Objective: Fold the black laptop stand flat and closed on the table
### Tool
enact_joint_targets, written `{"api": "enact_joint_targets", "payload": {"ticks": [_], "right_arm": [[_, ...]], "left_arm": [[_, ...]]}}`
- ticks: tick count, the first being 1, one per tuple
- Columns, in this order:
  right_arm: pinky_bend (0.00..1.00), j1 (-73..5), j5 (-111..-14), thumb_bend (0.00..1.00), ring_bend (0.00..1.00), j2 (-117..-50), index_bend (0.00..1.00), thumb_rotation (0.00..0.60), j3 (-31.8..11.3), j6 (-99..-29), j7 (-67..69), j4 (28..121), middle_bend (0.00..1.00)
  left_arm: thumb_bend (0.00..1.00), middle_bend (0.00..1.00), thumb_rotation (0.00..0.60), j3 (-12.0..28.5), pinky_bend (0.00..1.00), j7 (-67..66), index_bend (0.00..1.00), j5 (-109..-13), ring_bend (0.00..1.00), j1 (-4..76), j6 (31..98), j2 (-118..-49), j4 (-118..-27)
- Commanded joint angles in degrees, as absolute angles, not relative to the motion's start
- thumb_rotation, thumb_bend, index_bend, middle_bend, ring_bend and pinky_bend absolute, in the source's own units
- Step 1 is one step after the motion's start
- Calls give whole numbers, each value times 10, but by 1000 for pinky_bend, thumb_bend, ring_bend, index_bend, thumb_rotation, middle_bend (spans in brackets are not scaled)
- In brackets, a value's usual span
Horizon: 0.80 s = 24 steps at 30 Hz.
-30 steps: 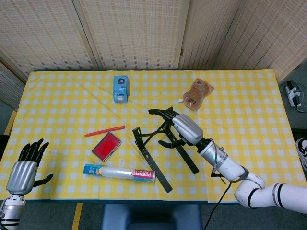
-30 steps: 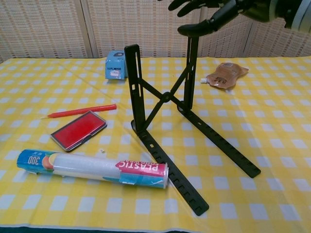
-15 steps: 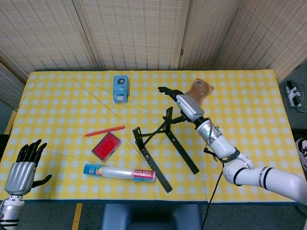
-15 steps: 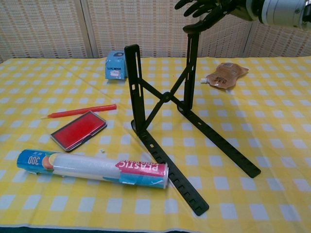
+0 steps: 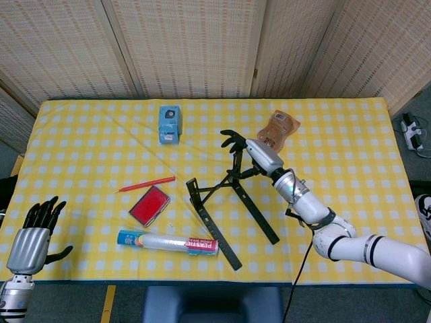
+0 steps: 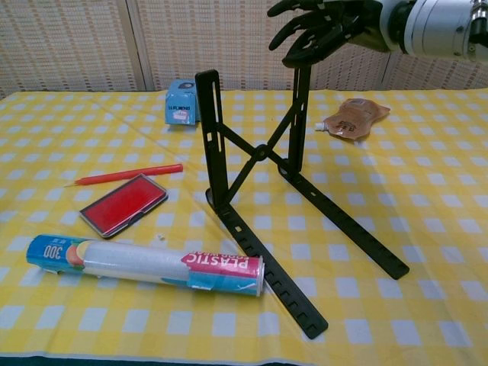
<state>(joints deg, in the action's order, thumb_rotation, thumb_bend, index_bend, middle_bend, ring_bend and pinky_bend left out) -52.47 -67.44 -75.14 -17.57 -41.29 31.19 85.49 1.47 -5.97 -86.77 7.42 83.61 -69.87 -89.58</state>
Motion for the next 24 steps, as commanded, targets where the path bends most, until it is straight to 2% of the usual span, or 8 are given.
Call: {"api": "enact_joint_targets", "payload": {"ticks": [1,6,16,24], "right_arm": [[338,-504,-700,325,331,-730,131,600,-167,-417,336,879,290],[367,-470,-759,326,338,-688,131,600,-152,-435,385,924,286],[367,-417,-880,325,305,-602,131,600,-119,-515,471,983,248],[365,-402,-913,325,304,-595,131,600,-91,-542,432,982,248]], "left_arm": [[181,0,600,15,0,-60,0,-869,0,74,838,-698,-897],[181,0,600,16,0,-61,0,-869,0,75,838,-697,-899],[181,0,600,27,0,-63,0,-876,0,87,836,-684,-908],[181,0,600,43,0,-59,0,-896,0,141,781,-663,-925]]}}
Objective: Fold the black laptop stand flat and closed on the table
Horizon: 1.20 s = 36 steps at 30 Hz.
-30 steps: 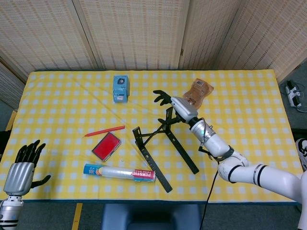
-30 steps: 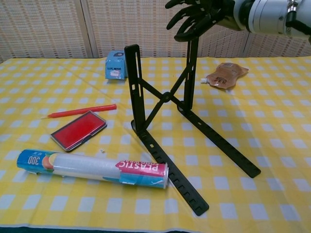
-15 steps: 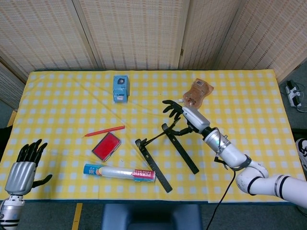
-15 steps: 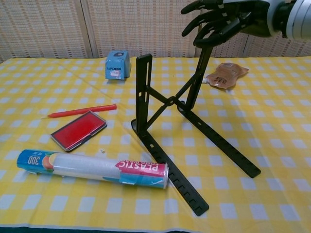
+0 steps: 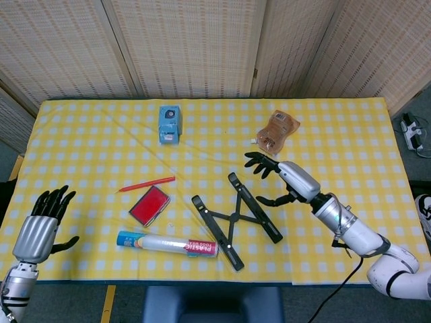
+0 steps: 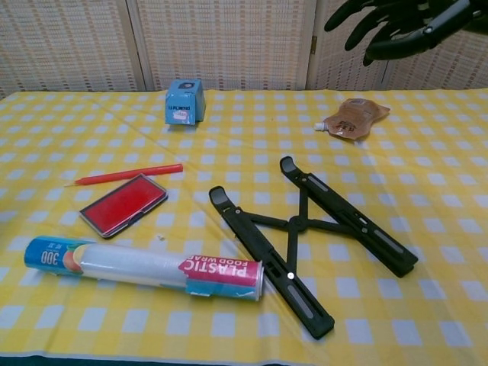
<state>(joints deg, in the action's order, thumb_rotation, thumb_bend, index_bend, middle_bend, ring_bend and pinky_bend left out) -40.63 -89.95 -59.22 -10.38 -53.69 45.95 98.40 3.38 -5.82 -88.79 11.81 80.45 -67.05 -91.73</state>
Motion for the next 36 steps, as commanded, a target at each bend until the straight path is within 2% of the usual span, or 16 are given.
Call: {"api": "enact_joint_targets", "payload": {"ticks": [1,9,16,24,28,32,36], "right_arm": [[364,-402,-919,324,300,-597,131,600,-87,-543,417,981,248],[363,-390,-951,323,293,-631,131,600,-58,-570,264,972,241],[363,-375,-977,322,293,-654,131,600,-39,-600,155,959,236],[364,-360,-1000,322,293,-693,97,600,-17,-611,5,914,237],[414,-354,-1001,322,317,-709,92,600,-14,-612,-81,893,285],[494,-348,-1002,321,385,-727,91,600,-16,-618,-158,869,345],[585,-344,-1008,280,477,-751,164,600,-15,-630,-212,836,461]], "left_arm": [[181,0,600,46,0,-60,0,-898,0,150,772,-661,-928],[181,0,600,81,0,-67,0,-885,0,249,660,-669,-943],[181,0,600,98,0,-103,0,-857,0,325,577,-730,-911],[180,0,600,93,0,-129,0,-829,0,380,518,-813,-847],[178,0,600,89,0,-116,0,-828,0,399,507,-856,-803],[175,0,600,87,0,-116,0,-821,0,415,497,-893,-765],[167,0,600,88,0,-119,0,-816,0,431,498,-938,-726]]}}
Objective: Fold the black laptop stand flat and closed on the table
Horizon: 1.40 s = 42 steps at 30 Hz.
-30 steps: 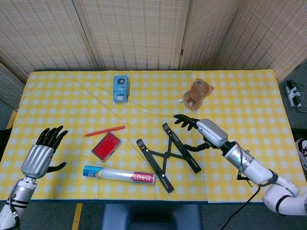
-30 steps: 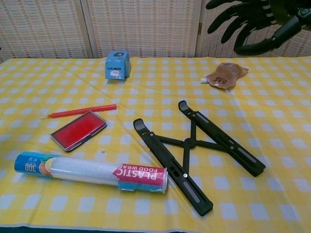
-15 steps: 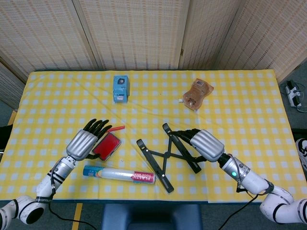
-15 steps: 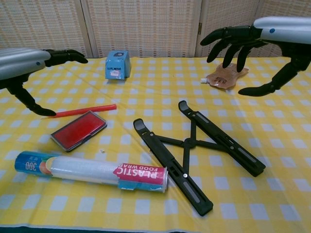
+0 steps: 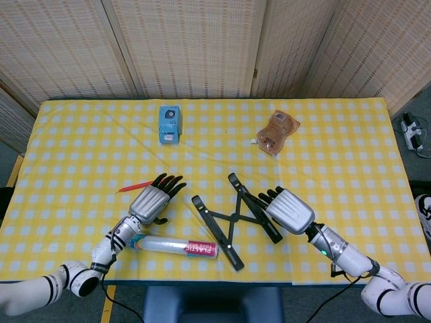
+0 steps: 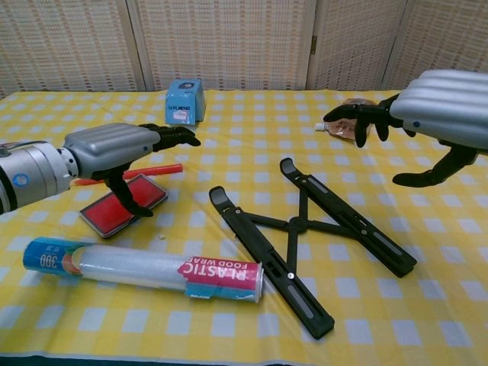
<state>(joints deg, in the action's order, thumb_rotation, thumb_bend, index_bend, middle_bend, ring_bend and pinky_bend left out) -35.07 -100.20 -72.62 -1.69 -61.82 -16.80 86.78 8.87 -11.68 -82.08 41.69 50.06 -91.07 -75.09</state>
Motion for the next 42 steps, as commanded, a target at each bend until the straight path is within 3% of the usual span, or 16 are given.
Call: {"api": "enact_joint_targets", "payload": {"ticks": [1,9,15,28,42], "right_arm": [[606,-342,-1009,251,498,-758,179,600,-15,-633,-223,829,484],[776,-332,-1011,184,657,-796,259,600,-6,-648,-262,777,629],[823,-328,-996,180,702,-816,265,600,-1,-638,-277,752,674],[833,-331,-978,131,710,-869,267,600,19,-599,-267,683,689],[833,-332,-1018,132,717,-925,267,600,41,-646,-232,621,697]], "left_arm": [[161,0,600,88,0,-123,0,-815,0,435,499,-949,-716],[132,0,600,91,0,-118,0,-806,0,451,507,-1008,-674],[119,0,600,96,0,-104,0,-804,0,468,503,-1033,-658],[119,0,600,96,0,-80,0,-791,0,483,496,-1055,-630],[119,0,600,91,0,-62,0,-785,0,487,494,-1058,-620]]}}
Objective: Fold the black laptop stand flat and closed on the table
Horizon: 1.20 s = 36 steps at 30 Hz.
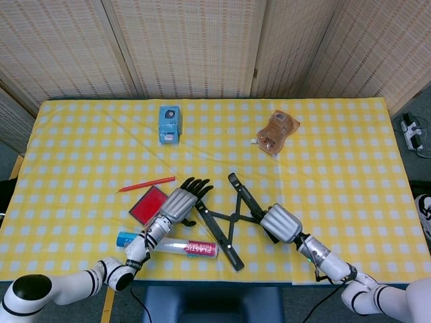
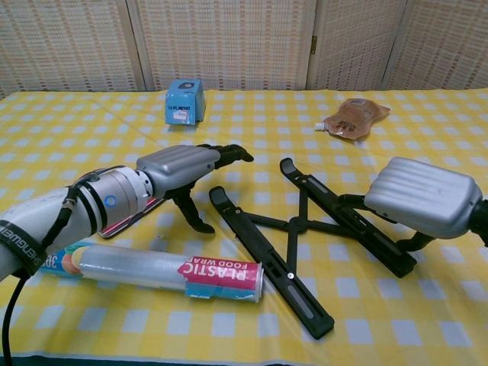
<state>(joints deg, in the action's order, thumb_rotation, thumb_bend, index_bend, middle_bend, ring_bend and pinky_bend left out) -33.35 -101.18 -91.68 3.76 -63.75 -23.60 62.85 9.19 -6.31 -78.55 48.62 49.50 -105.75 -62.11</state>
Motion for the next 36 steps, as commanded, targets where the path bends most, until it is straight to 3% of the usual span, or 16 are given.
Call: {"api": "enact_joint_targets", "payload": {"ticks": [1,36], "right_arm": [[833,-332,-1020,131,719,-928,267,600,41,-650,-231,618,699],[834,-351,-1046,132,727,-1017,267,600,37,-699,-210,566,710]], "left_arm": [[119,0,600,90,0,-60,0,-784,0,487,492,-1059,-618],[119,0,600,90,0,-29,0,-774,0,496,485,-1067,-595]]}}
